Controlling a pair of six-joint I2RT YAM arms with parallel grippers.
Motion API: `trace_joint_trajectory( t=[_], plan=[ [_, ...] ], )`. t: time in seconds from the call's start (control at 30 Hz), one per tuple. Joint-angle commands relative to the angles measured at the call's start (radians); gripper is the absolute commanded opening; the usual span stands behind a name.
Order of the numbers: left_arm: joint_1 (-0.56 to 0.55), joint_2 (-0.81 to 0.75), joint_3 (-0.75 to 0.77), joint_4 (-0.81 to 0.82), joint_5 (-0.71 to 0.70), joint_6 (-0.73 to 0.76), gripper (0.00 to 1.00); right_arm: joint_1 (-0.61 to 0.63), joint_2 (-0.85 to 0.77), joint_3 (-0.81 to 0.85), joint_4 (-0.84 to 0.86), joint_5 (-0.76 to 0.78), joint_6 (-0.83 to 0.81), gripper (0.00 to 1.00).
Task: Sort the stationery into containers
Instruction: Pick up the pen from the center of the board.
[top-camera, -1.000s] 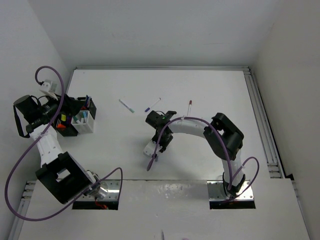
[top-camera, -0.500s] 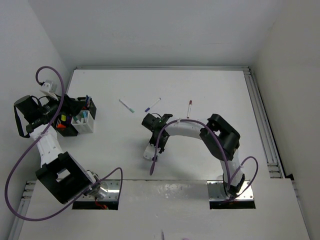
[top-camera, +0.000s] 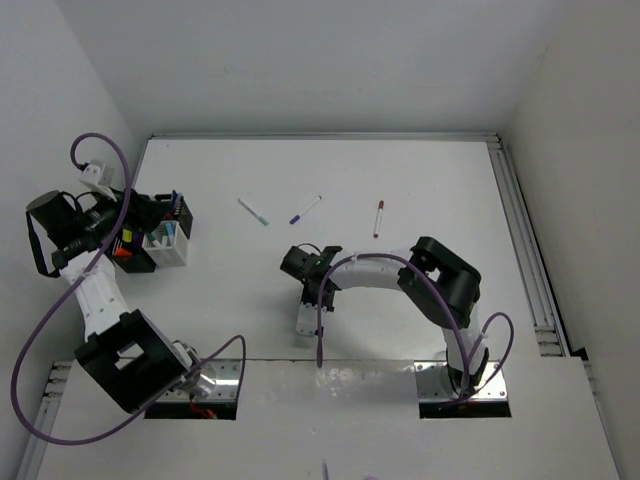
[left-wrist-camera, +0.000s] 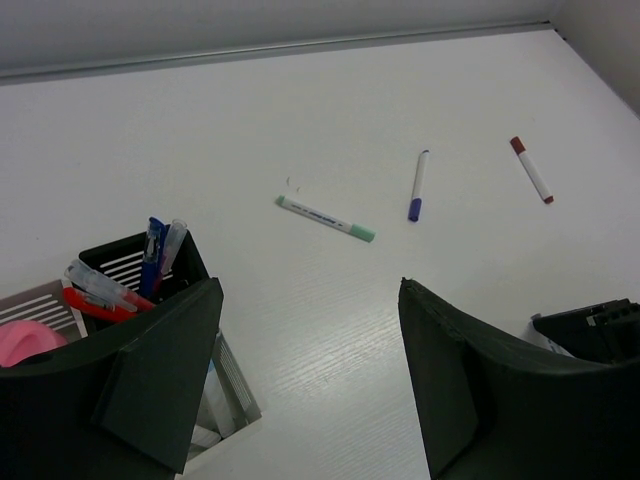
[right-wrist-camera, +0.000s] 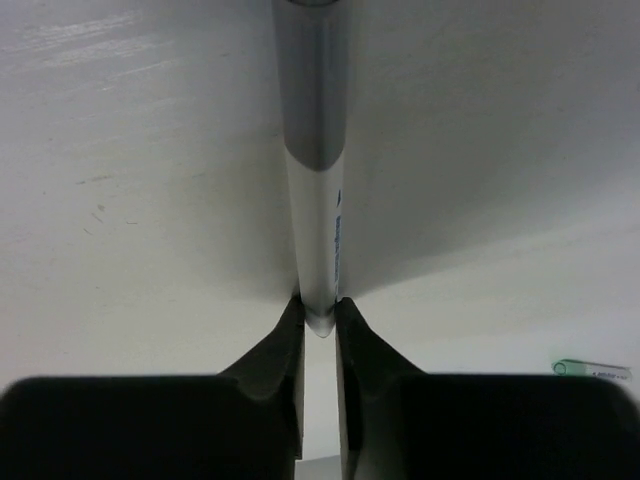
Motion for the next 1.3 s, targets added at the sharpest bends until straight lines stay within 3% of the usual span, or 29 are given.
trace_joint_trajectory(
  t=[0.0, 0.07, 0.3, 0.57, 0.63, 0.77, 0.87, 0.9, 0.97, 1.13, 1.27],
  plan=[
    [-0.005, -0.024, 0.037, 0.018, 0.030, 0.010, 0.77, 0.004, 0.074, -0.064, -0.109, -0.094, 0.061, 0.06],
    [-0.008, -0.024, 0.040, 0.027, 0.035, 0.005, 0.77, -0.016, 0.082, -0.003, -0.153, -0.099, 0.115, 0.03],
    [-0.069, -0.016, 0.011, 0.111, 0.026, -0.033, 0.75, -0.137, 0.079, 0.235, -0.337, -0.410, 0.510, 0.00],
    [-0.319, 0.004, -0.055, 0.258, -0.034, -0.144, 0.76, -0.327, 0.034, 0.362, -0.374, -0.720, 0.888, 0.00],
    [-0.358, 0.015, -0.078, 0.297, -0.034, -0.188, 0.76, -0.379, -0.003, 0.364, -0.336, -0.818, 0.971, 0.00],
    [-0.456, 0.041, -0.115, 0.413, -0.033, -0.324, 0.77, -0.462, -0.075, 0.347, -0.195, -0.987, 1.315, 0.00],
    [-0.468, 0.081, -0.118, 0.549, 0.015, -0.500, 0.77, -0.514, -0.151, 0.277, 0.024, -1.065, 1.619, 0.00],
    [-0.485, 0.090, -0.112, 0.562, 0.021, -0.557, 0.77, -0.530, -0.191, 0.222, 0.173, -1.078, 1.704, 0.00],
    [-0.512, 0.095, -0.097, 0.553, 0.015, -0.576, 0.77, -0.540, -0.217, 0.183, 0.365, -1.096, 1.920, 0.00],
    [-0.626, 0.084, -0.098, 0.574, -0.045, -0.657, 0.77, -0.527, -0.239, 0.148, 0.535, -1.125, 2.155, 0.00],
    [-0.663, 0.090, -0.121, 0.702, -0.062, -0.821, 0.77, -0.499, -0.248, 0.143, 0.569, -1.133, 2.186, 0.00]
  ],
)
